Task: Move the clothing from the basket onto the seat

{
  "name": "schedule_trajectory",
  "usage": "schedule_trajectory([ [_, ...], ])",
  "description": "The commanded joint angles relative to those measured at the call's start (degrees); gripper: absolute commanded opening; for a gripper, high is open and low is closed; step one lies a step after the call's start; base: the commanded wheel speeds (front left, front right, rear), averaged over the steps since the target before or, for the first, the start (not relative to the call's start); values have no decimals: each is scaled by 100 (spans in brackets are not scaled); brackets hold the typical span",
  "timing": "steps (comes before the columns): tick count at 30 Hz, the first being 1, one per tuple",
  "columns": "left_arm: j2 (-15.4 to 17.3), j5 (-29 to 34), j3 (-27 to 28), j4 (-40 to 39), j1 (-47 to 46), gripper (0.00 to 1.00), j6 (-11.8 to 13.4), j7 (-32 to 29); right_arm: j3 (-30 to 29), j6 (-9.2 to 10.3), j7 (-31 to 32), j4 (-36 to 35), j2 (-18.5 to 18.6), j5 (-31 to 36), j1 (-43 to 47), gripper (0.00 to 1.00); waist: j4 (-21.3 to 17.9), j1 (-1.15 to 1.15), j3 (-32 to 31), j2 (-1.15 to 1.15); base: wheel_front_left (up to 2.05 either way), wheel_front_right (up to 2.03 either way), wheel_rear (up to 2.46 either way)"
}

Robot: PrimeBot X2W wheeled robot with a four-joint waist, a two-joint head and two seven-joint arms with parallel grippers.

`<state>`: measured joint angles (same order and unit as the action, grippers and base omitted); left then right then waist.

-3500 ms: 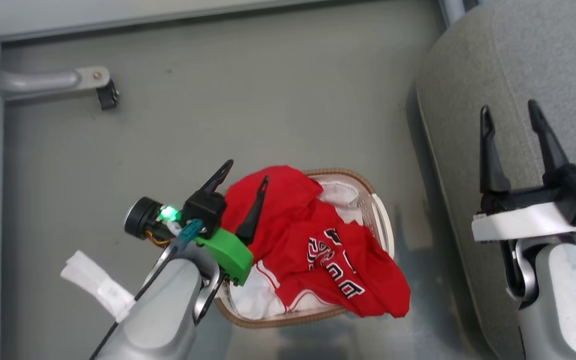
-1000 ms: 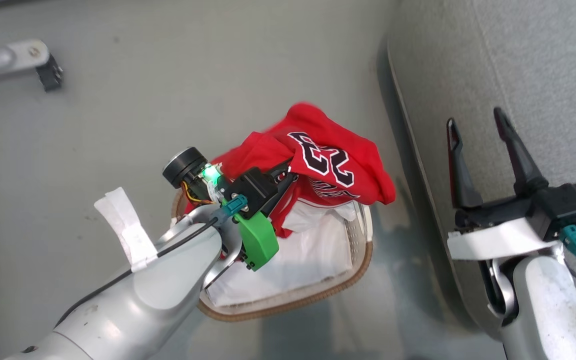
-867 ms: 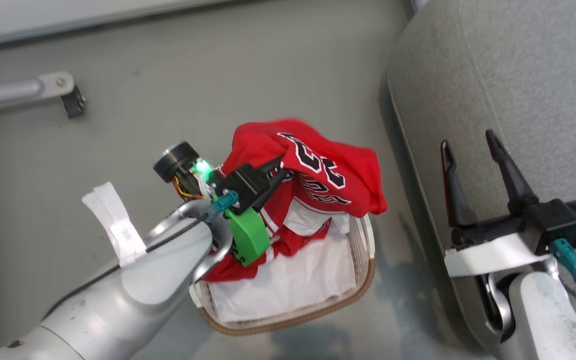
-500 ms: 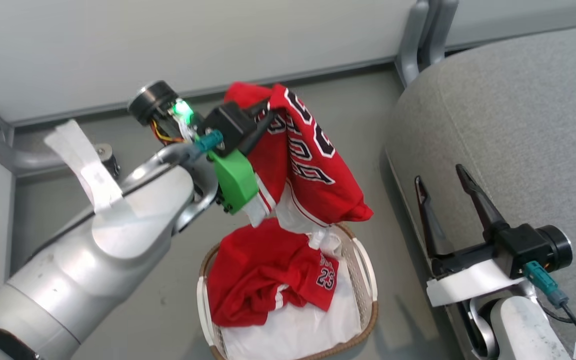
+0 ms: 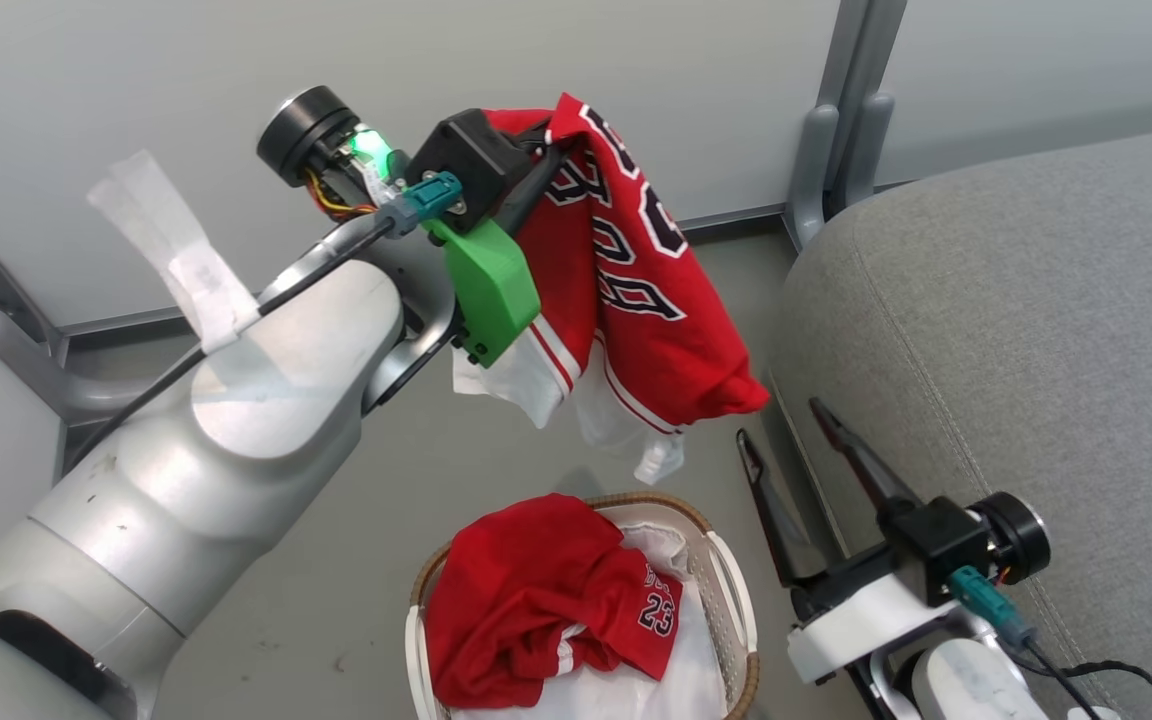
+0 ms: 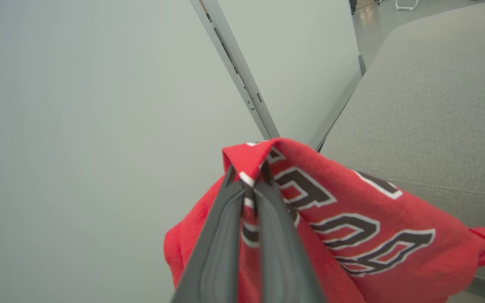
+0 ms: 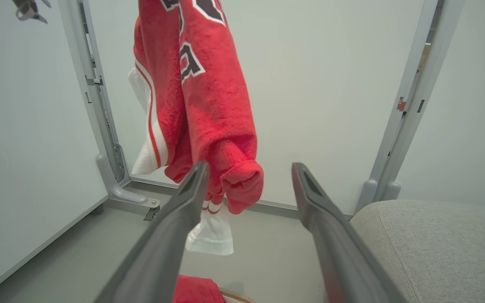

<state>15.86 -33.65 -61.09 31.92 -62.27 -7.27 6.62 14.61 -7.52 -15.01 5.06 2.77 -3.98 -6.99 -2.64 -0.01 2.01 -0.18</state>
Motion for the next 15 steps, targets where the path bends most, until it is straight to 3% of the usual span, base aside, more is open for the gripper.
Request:
schedule_trajectory([
  [1, -41, -35, 14, 10, -122, 0, 14, 17, 53, 6, -27, 93, 20, 81, -25, 100, 49, 1, -51, 18, 0, 0, 0],
  [9, -219, -80, -43, -141, -244, 0, 5, 44, 36, 6, -27, 783, 20, 187, -249, 100, 272, 1, -153, 18, 0, 0, 0],
  [15, -238, -98, -101, -345, -213, 0, 38, -25, 193, 6, -27, 696, 26, 52, -488, 100, 392, 1, -189, 18, 0, 0, 0],
])
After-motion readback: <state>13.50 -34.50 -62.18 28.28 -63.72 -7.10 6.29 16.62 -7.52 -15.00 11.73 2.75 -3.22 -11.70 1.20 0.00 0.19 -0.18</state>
